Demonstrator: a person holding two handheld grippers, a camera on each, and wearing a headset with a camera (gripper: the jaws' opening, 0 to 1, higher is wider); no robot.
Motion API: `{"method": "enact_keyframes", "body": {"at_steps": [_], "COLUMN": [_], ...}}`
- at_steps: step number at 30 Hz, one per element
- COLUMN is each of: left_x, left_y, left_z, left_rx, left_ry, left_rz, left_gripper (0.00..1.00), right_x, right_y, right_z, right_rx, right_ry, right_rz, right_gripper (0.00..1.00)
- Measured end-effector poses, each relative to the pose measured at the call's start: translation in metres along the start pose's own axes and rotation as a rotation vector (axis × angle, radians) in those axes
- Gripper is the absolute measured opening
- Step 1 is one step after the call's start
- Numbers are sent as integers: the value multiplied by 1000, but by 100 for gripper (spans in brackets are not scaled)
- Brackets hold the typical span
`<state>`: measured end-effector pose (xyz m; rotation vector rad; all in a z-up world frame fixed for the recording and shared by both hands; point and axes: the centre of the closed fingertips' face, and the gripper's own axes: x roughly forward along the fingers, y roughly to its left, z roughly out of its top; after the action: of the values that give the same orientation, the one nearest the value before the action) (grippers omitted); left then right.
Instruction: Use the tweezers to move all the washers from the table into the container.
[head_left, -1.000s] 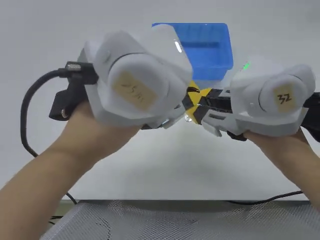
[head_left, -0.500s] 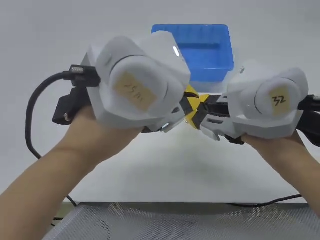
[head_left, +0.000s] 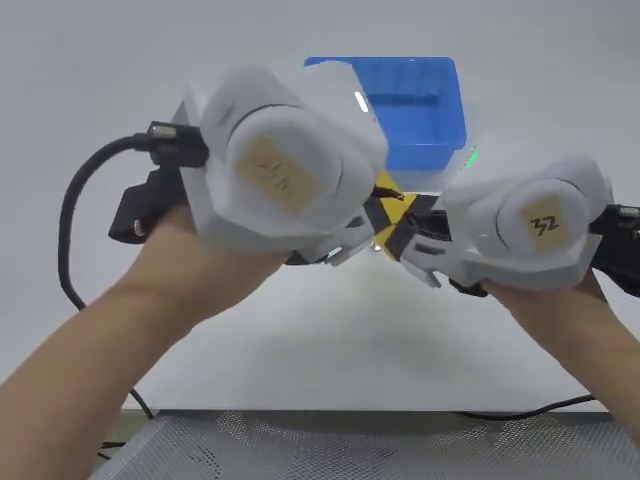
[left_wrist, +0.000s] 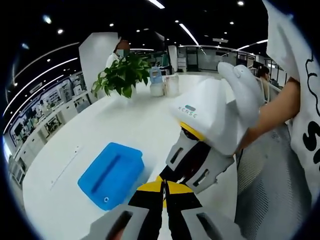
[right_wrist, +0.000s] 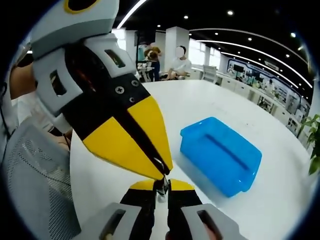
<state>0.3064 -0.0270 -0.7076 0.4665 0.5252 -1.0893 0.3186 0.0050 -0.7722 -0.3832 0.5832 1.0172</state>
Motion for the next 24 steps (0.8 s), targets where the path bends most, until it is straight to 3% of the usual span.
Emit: {"method": "enact_keyframes", "body": {"at_steps": [5,14,19,24], "left_x": [-6,-12,-10,-4], "left_y": [4,26,38,50], "left_z": [11,42,50,52], "left_rx": [30,65,70,66], "left_ry": [-13,-80,-98,-114], "left_rz": [21,80,117,134], "left_gripper": [0,0,0,0], "right_x": [-6,-18,-19,-14], "right_y": [-7,-33,-46,-60], "right_z": [14,45,54,58], "right_rx": [-41,-77,-102,-116], "right_ry": [-20,-79,-92,-92], "right_rz": [-33,-98,-131,-158], "right_gripper": [4,4,3,3]}}
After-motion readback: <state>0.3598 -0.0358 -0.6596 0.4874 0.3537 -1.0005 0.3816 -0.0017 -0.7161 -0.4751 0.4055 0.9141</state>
